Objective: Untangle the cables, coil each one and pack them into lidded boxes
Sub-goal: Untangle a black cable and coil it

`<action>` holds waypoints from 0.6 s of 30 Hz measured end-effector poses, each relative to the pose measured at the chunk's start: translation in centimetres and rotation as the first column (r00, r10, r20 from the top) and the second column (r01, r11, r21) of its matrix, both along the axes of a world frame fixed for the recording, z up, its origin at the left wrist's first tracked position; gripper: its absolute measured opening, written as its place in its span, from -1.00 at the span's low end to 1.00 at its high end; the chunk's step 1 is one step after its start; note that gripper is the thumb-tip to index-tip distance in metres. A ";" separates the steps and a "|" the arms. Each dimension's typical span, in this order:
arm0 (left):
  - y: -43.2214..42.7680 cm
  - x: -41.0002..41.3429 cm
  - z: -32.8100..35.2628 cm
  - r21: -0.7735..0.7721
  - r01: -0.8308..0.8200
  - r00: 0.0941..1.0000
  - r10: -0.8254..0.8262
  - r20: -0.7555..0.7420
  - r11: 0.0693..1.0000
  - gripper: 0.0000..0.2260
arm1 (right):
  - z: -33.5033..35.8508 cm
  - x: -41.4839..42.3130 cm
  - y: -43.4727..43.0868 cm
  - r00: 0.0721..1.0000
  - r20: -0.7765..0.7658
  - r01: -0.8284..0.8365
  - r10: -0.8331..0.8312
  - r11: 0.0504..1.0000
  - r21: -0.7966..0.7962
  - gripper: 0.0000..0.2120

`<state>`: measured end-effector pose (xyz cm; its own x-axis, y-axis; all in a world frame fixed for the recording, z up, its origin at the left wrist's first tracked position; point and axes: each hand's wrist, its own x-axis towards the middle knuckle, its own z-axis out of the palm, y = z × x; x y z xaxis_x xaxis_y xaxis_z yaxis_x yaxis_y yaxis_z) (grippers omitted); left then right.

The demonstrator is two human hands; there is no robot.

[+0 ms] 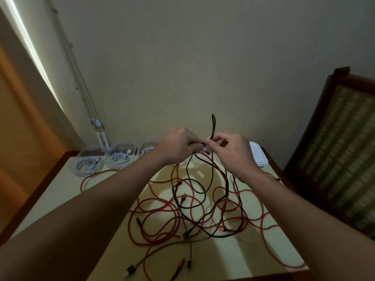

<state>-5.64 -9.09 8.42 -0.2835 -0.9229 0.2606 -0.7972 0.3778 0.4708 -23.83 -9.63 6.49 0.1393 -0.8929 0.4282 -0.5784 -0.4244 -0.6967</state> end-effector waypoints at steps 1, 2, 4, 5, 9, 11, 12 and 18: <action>0.1 -0.1 0.0 -0.032 0.013 0.999 -0.011 0.046 0.999 -0.81 | 0.0 0.1 -0.1 1.000 -0.008 0.008 -0.008 1.000 -0.012 -0.81; 0.2 -0.3 0.0 -0.074 0.028 0.993 -0.019 0.120 0.997 -0.78 | 0.0 0.2 -0.1 1.000 -0.021 0.013 -0.014 1.000 -0.024 -0.81; 0.6 -0.7 0.1 -0.142 0.038 0.949 0.009 0.316 0.989 -0.74 | 0.0 0.5 0.0 0.999 -0.050 0.021 -0.023 0.999 -0.032 -0.81; 0.8 -1.0 0.2 -0.170 0.032 0.918 0.039 0.395 0.985 -0.73 | 0.0 0.6 0.1 0.998 -0.057 0.025 -0.027 0.999 -0.032 -0.81; 0.8 -1.2 0.3 -0.225 -0.002 0.884 0.107 0.456 0.974 -0.77 | 0.3 1.0 0.3 0.998 -0.053 0.040 -0.041 0.999 -0.017 -0.81; 0.8 -1.0 0.2 -0.227 -0.028 0.915 0.116 0.386 0.974 -0.78 | 0.4 1.0 0.5 0.999 -0.021 0.039 -0.039 0.999 0.019 -0.83; 0.8 -0.9 0.1 -0.231 -0.044 0.923 0.128 0.362 0.972 -0.78 | 0.4 1.0 0.6 0.999 -0.005 0.038 -0.038 0.999 0.035 -0.84; 0.5 0.1 -0.6 -0.223 -0.107 0.950 0.166 0.265 0.969 -0.72 | 0.7 0.8 0.8 0.994 0.106 0.022 -0.032 0.995 0.093 -0.85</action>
<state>-5.56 -8.60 7.85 -0.2468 -0.8935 0.3752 -0.9361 0.3199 0.1462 -23.04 -8.80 7.24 0.0717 -0.9319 0.3556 -0.5083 -0.3409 -0.7908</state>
